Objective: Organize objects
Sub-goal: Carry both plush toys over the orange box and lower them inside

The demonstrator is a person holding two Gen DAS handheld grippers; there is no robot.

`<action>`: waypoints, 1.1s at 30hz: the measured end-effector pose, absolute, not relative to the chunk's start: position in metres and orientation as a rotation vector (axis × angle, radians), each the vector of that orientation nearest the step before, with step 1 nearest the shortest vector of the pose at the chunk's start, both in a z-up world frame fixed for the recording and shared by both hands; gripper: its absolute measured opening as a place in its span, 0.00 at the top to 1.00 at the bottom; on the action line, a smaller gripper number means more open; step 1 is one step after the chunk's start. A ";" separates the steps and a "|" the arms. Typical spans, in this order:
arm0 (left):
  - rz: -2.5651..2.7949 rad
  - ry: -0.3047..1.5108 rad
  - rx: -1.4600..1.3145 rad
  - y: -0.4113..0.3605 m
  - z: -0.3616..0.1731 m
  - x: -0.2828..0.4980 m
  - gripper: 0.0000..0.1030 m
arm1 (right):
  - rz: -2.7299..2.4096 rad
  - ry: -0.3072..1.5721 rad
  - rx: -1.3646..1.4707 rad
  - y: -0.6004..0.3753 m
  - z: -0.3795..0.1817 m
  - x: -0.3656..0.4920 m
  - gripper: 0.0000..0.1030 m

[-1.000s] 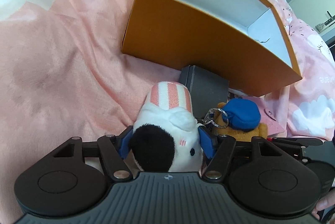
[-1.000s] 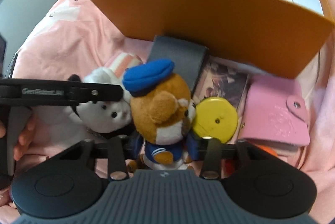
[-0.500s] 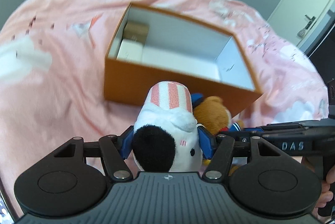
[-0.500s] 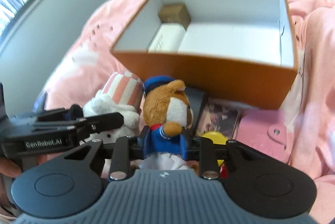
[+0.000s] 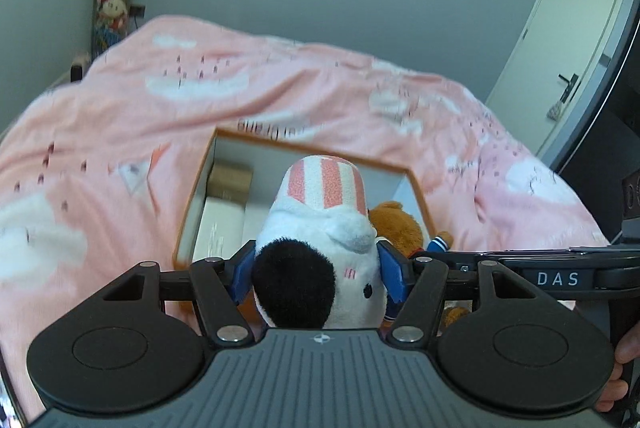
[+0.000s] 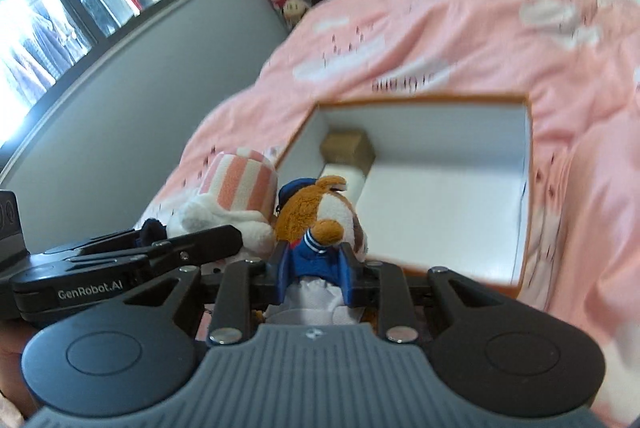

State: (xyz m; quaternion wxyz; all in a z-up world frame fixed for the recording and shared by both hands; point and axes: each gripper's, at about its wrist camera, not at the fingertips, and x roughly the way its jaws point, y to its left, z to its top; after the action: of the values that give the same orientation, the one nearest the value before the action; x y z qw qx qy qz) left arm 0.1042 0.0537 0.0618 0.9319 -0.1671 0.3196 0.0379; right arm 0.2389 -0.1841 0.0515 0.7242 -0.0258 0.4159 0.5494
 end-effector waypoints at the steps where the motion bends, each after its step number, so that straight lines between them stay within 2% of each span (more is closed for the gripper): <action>1: 0.086 0.649 -0.335 0.054 0.064 0.110 0.30 | 1.208 0.903 -0.050 -0.183 0.055 0.243 0.75; 7: 0.100 0.643 -0.335 0.064 0.062 0.143 0.30 | 1.165 0.830 -0.030 -0.176 0.068 0.266 0.75; 13: 0.110 0.704 -0.333 0.066 0.037 0.179 0.30 | 1.107 0.826 -0.025 -0.153 0.059 0.292 0.75; 24: 0.073 0.902 -0.322 0.068 -0.025 0.225 0.30 | 1.002 1.014 -0.047 -0.122 -0.015 0.327 0.75; 33: 0.055 1.019 -0.276 0.065 -0.051 0.242 0.30 | 0.975 1.124 -0.077 -0.110 -0.046 0.337 0.74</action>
State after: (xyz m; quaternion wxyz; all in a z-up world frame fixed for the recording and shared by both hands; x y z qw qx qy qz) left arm 0.2418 0.0647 -0.0514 0.8636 -0.1317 0.4860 0.0260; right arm 0.3367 -0.1104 -0.0464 0.7353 -0.0349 0.5114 0.4435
